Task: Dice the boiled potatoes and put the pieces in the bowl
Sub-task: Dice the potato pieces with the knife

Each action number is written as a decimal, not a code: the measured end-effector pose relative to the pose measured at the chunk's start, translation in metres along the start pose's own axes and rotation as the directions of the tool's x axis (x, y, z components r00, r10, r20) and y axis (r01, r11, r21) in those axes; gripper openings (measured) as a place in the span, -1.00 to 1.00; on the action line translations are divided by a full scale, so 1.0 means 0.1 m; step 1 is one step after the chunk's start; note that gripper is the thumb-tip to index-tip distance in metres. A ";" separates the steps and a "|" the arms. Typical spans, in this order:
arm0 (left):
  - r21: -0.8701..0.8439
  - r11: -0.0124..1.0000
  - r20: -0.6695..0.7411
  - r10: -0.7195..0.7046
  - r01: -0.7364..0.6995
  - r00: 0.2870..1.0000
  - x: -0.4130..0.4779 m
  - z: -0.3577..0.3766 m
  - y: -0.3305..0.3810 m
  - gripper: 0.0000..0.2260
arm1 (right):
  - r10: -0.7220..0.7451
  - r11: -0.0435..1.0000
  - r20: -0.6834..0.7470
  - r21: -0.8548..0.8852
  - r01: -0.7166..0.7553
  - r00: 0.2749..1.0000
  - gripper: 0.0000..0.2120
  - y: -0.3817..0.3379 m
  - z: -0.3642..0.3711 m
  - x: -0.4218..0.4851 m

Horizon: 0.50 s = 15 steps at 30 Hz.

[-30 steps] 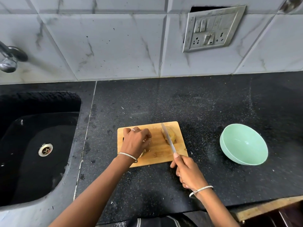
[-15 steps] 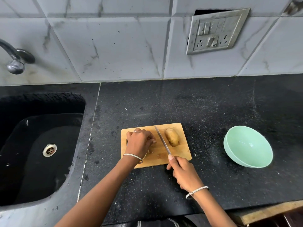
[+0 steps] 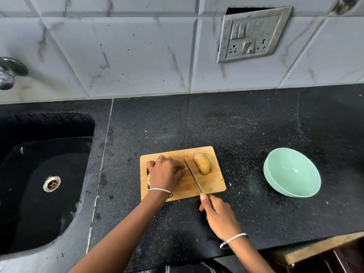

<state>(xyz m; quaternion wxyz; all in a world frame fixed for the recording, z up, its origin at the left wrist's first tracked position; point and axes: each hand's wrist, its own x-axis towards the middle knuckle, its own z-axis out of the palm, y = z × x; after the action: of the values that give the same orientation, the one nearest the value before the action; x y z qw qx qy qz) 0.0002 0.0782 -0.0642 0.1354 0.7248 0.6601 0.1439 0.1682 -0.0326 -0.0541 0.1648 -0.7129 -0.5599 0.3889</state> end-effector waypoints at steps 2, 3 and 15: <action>-0.003 1.000 -0.006 -0.006 0.006 1.000 -0.01 -0.01 0.01 -0.90 | -0.005 1.000 0.004 -0.018 0.005 1.000 -0.56 -0.02 0.02 0.00; -0.002 1.000 -0.009 -0.007 0.007 1.000 -0.01 -0.01 0.01 -0.90 | -0.005 0.999 0.007 -0.031 0.006 1.000 -0.56 -0.04 0.03 0.00; -0.009 1.000 -0.009 -0.029 0.029 1.000 0.03 0.01 0.04 -0.91 | 0.022 0.990 0.001 -0.142 -0.021 1.000 -0.58 -0.10 0.12 0.02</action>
<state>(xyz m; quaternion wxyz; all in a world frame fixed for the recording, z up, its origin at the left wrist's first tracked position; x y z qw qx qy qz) 0.0047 0.0809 -0.0634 0.1376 0.7138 0.6706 0.1479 0.1532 -0.0298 -0.0556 0.1087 -0.7283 -0.5786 0.3507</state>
